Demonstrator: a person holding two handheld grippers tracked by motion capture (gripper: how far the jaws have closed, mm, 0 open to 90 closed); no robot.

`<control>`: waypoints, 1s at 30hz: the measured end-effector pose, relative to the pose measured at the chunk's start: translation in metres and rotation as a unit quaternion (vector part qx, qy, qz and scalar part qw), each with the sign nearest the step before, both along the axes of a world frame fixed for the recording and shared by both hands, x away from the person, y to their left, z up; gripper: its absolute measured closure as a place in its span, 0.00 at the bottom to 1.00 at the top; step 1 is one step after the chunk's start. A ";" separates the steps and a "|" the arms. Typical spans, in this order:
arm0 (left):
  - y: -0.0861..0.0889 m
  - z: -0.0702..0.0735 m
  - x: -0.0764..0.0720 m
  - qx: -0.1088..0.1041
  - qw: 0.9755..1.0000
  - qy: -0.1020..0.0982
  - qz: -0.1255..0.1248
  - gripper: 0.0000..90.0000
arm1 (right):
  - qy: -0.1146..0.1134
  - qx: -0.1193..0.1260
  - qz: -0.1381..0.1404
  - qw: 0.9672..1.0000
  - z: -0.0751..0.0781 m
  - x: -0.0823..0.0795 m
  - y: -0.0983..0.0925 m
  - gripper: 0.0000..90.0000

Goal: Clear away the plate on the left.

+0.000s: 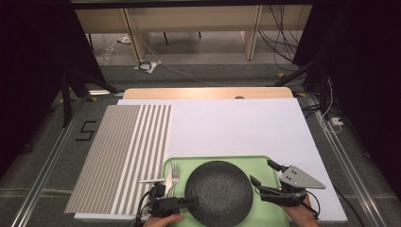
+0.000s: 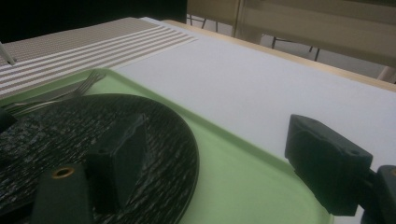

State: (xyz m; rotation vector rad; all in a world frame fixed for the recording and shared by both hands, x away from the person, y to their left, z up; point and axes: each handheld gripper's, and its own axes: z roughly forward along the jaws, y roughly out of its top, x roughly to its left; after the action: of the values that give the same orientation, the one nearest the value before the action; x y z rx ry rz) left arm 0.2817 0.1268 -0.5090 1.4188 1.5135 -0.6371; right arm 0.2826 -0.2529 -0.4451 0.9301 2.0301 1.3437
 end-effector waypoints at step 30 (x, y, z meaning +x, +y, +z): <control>0.020 0.039 0.004 0.116 0.979 -0.169 0.007 0.42 | -0.001 0.000 -0.001 1.000 0.000 -0.001 0.000 0.25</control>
State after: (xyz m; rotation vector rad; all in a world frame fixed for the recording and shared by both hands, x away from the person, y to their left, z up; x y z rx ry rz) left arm 0.2861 0.1463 -0.4704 1.5989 1.3545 -0.1971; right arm 0.2821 -0.2525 -0.4446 0.9295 2.0281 1.3429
